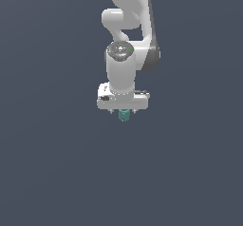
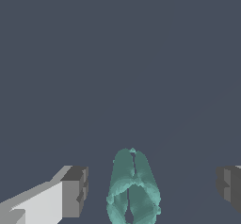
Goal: Pick up the object and move it to a goal position.
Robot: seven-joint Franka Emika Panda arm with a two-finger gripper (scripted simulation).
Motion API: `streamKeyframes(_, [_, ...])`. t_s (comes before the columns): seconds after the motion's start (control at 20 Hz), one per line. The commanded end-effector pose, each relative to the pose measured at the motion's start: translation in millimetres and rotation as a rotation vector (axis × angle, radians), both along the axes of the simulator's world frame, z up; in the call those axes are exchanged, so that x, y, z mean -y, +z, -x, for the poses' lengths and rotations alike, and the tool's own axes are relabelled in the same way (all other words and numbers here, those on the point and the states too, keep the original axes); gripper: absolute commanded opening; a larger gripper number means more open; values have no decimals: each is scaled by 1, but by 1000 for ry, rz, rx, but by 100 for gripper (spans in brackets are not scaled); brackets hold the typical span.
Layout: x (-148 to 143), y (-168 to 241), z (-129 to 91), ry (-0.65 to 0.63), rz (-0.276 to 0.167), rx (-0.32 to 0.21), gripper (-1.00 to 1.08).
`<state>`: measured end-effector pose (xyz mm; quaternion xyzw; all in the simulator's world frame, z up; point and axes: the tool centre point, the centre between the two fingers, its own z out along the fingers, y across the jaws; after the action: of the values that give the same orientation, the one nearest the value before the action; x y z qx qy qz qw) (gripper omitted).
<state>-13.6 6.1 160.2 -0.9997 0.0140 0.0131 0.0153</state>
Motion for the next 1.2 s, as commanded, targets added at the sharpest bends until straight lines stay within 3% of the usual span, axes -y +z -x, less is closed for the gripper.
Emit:
streamKeyframes(0.0, [0, 0, 0, 0, 0, 0, 100])
streamKeyframes(0.45, [17, -4, 9, -41, -20, -34, 100])
streamKeyframes(1.15, [8, -16, 29, -95, 4, -15, 100])
